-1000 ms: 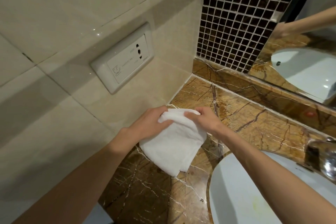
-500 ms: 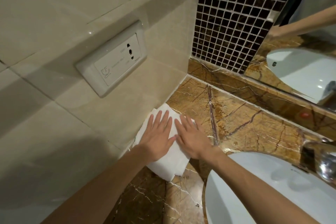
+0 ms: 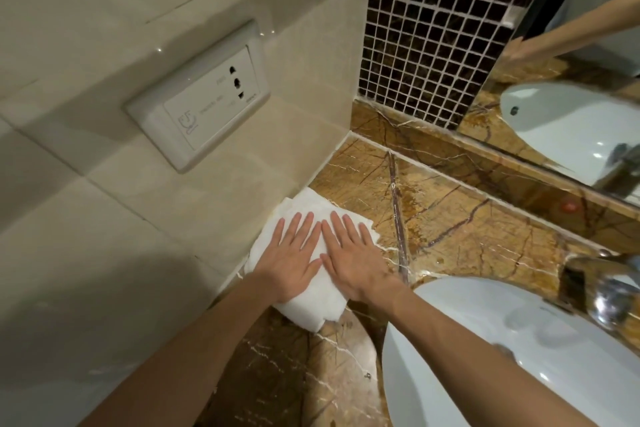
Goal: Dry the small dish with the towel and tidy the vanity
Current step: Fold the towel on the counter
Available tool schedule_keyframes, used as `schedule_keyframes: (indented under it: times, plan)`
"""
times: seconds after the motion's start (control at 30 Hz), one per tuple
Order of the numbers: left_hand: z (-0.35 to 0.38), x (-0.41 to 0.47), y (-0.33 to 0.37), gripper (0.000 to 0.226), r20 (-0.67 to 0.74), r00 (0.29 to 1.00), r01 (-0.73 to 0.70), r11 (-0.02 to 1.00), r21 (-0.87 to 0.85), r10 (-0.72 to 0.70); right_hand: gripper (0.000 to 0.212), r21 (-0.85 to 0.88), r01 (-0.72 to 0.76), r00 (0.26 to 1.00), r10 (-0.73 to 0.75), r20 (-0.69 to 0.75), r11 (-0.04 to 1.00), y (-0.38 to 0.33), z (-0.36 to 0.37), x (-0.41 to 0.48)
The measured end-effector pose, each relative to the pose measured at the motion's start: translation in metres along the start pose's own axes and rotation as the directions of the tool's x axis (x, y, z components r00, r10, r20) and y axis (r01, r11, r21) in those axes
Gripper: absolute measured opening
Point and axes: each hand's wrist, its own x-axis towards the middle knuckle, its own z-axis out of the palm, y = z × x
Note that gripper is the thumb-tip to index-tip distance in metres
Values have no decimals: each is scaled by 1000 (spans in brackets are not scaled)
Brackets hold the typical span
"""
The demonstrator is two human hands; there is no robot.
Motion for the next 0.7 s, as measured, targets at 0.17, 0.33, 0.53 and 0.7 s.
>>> schedule_keyframes:
  times: [0.17,0.33,0.53,0.7]
  plan:
    - [-7,-22,13,67,-29,988,149,988,-38,-151,64,21,0,995,2,-95,1000,-13,-8,-20]
    - [12,-51,22,66,77,983,167,986,-21,-165,66,-30,13,1000,-13,-6,999,-29,10,-49]
    - [-3,-50,10,63,111,981,168,983,-72,-159,64,8,-4,998,3,61,1000,-35,3,-34]
    - [-33,-50,21,61,60,983,181,964,-195,-173,61,127,6,1000,-3,-23,992,-23,-16,-43]
